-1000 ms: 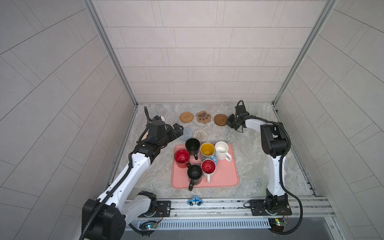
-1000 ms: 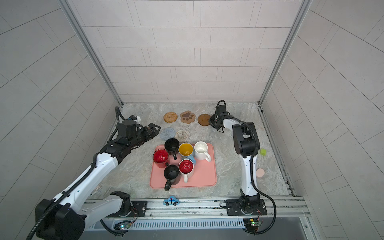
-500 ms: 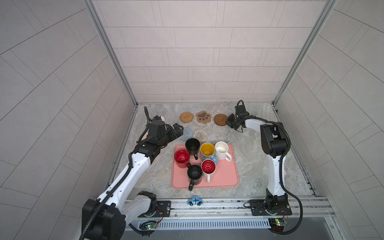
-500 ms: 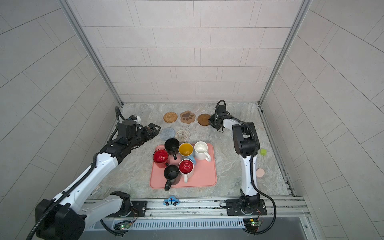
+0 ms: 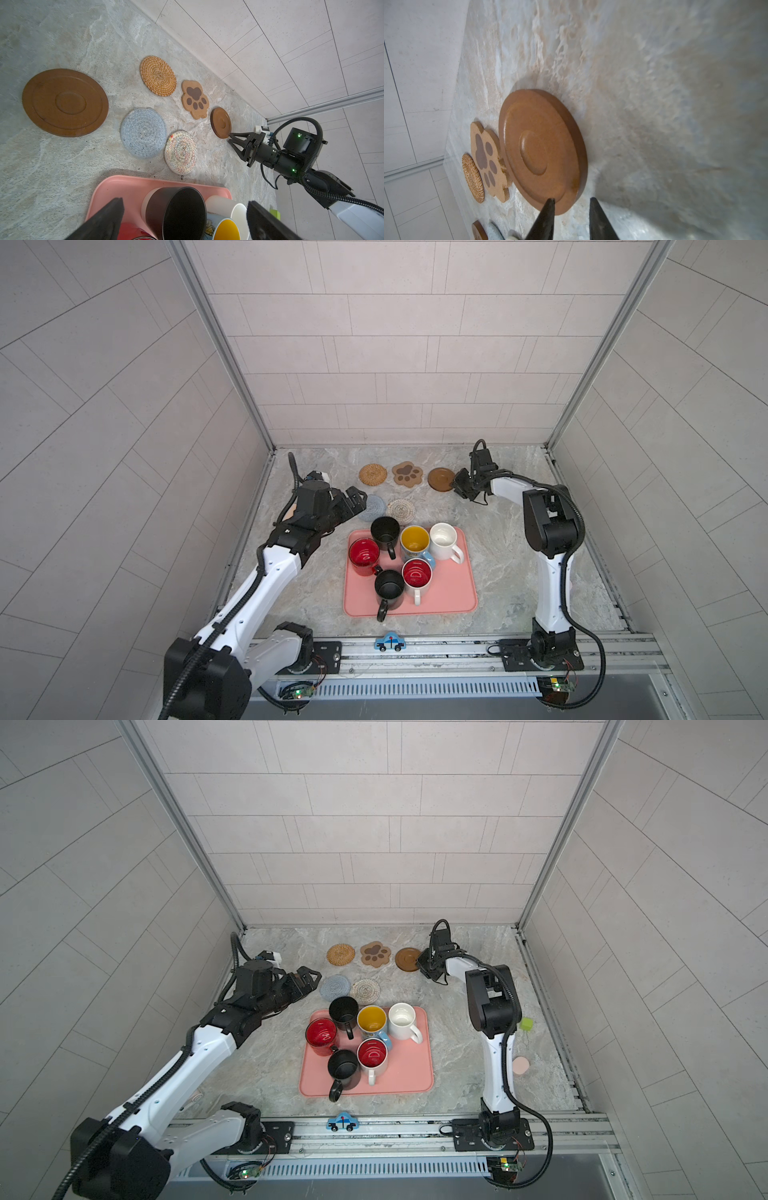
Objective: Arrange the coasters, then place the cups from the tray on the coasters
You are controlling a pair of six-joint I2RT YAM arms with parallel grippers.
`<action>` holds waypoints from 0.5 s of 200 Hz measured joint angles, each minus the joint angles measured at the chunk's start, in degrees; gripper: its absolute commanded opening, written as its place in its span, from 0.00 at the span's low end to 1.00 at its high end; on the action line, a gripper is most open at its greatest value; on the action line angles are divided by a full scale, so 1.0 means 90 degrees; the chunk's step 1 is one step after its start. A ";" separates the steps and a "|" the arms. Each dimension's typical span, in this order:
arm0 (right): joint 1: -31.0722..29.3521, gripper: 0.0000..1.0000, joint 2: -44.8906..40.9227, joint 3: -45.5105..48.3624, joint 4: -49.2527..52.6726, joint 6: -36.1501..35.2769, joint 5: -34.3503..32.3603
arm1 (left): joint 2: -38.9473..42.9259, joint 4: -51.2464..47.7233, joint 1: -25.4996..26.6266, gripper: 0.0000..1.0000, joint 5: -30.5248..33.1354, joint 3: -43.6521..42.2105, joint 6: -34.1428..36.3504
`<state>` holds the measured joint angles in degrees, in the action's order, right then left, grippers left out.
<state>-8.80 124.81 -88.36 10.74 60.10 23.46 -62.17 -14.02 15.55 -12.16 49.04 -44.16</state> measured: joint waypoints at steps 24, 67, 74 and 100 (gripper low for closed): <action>-0.0114 0.33 -0.0005 0.0078 -0.0015 -0.0007 0.0090 | 0.0000 0.0002 0.0000 1.00 -0.0002 0.0000 0.0000; -0.0245 0.35 -0.0005 0.0119 -0.0124 0.0075 0.0189 | 0.0000 0.0002 0.0000 1.00 0.0000 0.0000 0.0000; -0.0250 0.35 -0.0002 0.0119 -0.0168 0.0100 0.0202 | 0.0000 0.0002 0.0000 1.00 0.0000 0.0000 0.0000; -0.0250 0.35 0.0024 0.0107 -0.0274 0.0182 0.0202 | 0.0000 0.0002 0.0000 1.00 0.0000 0.0000 0.0000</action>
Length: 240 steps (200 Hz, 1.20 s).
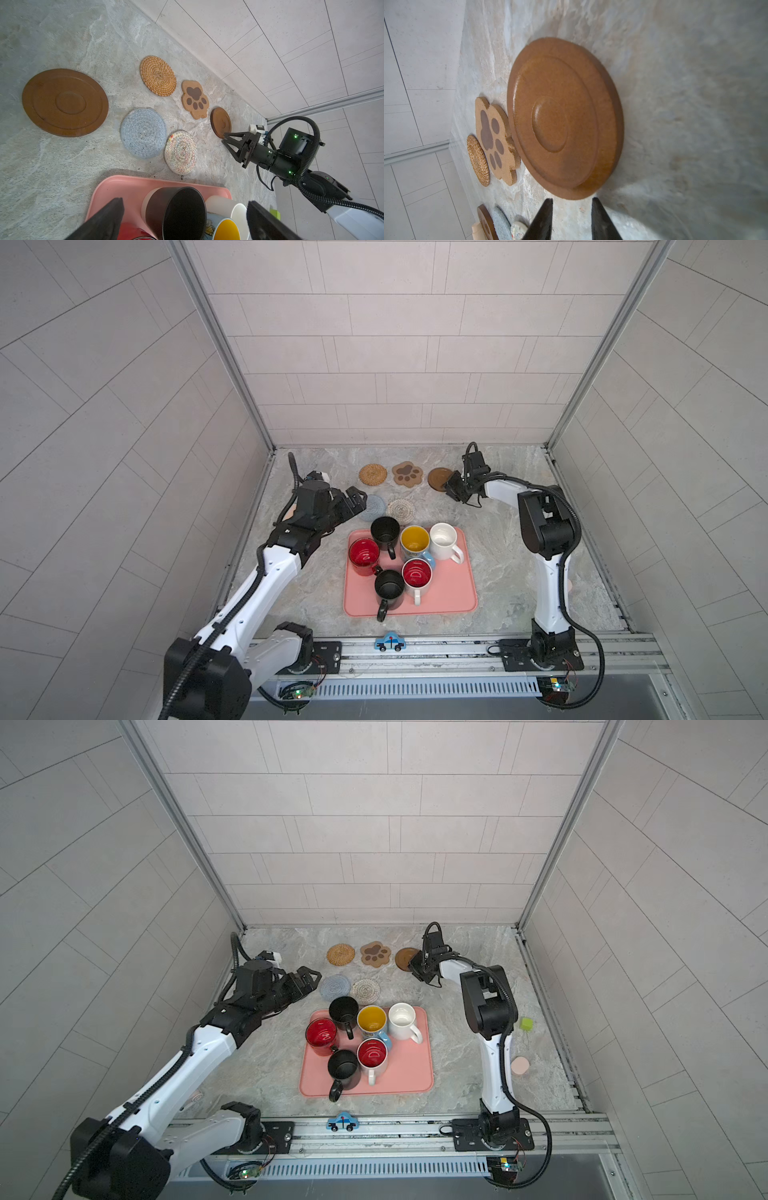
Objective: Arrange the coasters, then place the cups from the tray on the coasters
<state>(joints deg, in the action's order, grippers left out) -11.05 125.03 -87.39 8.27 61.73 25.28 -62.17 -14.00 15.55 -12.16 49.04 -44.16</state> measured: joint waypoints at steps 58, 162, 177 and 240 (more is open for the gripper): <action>0.0002 0.34 0.0255 -0.0279 -0.0085 0.0083 0.0002 | 0.0024 -0.0002 0.0000 1.00 0.0002 -0.0024 0.0000; 0.0000 0.35 0.0282 -0.0316 -0.0087 0.0041 0.0027 | 0.0056 -0.0005 0.0000 1.00 0.0027 -0.0024 0.0000; -0.0005 0.34 0.0194 -0.0253 0.0034 -0.0049 0.0027 | 0.0056 -0.0005 0.0000 1.00 0.0029 -0.0024 0.0000; -0.0005 0.34 -0.0007 -0.0631 0.0491 -0.0367 0.0036 | 0.0056 -0.0005 0.0000 1.00 0.0027 -0.0024 0.0002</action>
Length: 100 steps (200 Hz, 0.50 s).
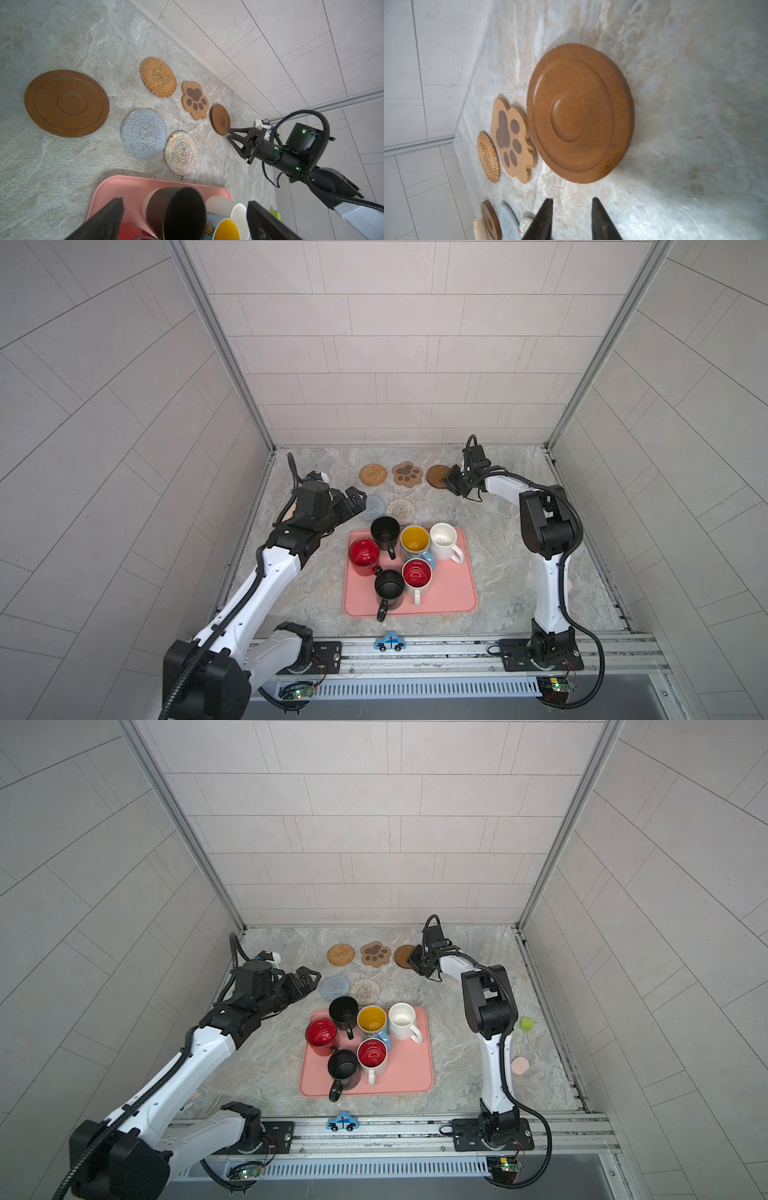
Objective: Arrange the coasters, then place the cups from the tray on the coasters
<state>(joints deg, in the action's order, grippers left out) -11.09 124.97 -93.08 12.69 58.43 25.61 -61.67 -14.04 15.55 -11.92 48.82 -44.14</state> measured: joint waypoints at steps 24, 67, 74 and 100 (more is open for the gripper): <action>0.0000 0.34 0.0083 -0.0474 0.0056 0.0000 0.0007 | 0.0002 0.0000 0.0000 1.00 0.0000 0.0000 0.0000; 0.0000 0.34 0.0648 -0.1273 0.0117 0.0007 0.0000 | 0.0102 -0.0036 0.0000 1.00 0.0019 0.0000 0.0000; 0.0000 0.34 0.0748 -0.1343 0.0155 0.0005 -0.0012 | 0.0134 -0.0049 0.0000 1.00 0.0024 0.0000 0.0000; 0.0000 0.33 0.0954 -0.1370 0.0420 0.0000 -0.0100 | 0.0233 -0.0097 0.0000 1.00 0.0053 0.0000 0.0000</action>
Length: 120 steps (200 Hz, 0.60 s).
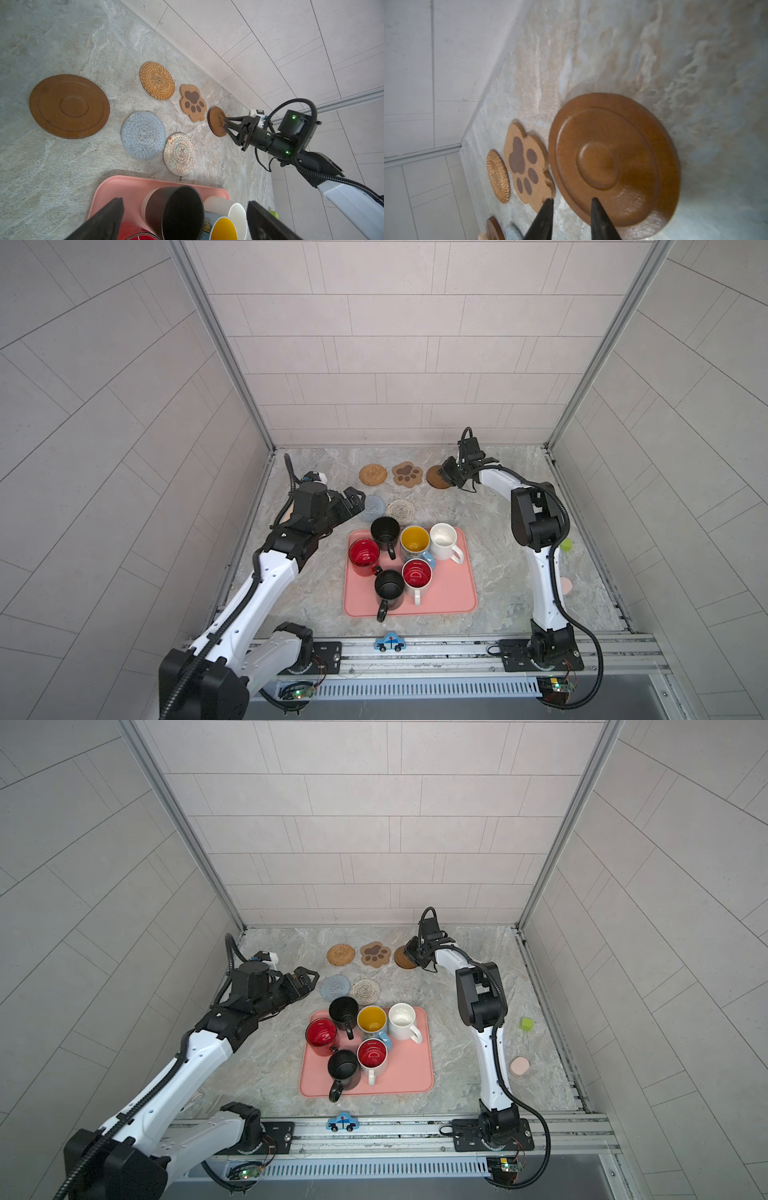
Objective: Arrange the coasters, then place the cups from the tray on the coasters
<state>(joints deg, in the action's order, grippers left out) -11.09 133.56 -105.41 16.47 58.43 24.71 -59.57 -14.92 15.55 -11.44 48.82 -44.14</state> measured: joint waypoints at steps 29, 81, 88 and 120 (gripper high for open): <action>0.0000 0.33 0.0007 0.0109 0.0141 -0.0019 -0.0114 | 0.0024 -0.0007 0.0000 1.00 0.0022 0.0000 0.0000; 0.0019 0.32 -0.0029 0.0160 0.0206 -0.0180 -0.0260 | 0.0015 -0.0007 0.0000 1.00 0.0024 0.0000 0.0000; 0.0024 0.32 -0.0044 0.0180 0.0221 -0.0202 -0.0279 | 0.0012 -0.0007 0.0000 1.00 0.0022 0.0000 0.0000; 0.0032 0.31 -0.0221 0.0427 0.0238 -0.0287 -0.0391 | 0.0012 -0.0007 0.0000 1.00 0.0024 0.0000 0.0000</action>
<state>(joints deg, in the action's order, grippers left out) -10.81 131.57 -101.56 18.61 55.86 21.19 -59.46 -14.98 15.55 -11.22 48.82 -44.14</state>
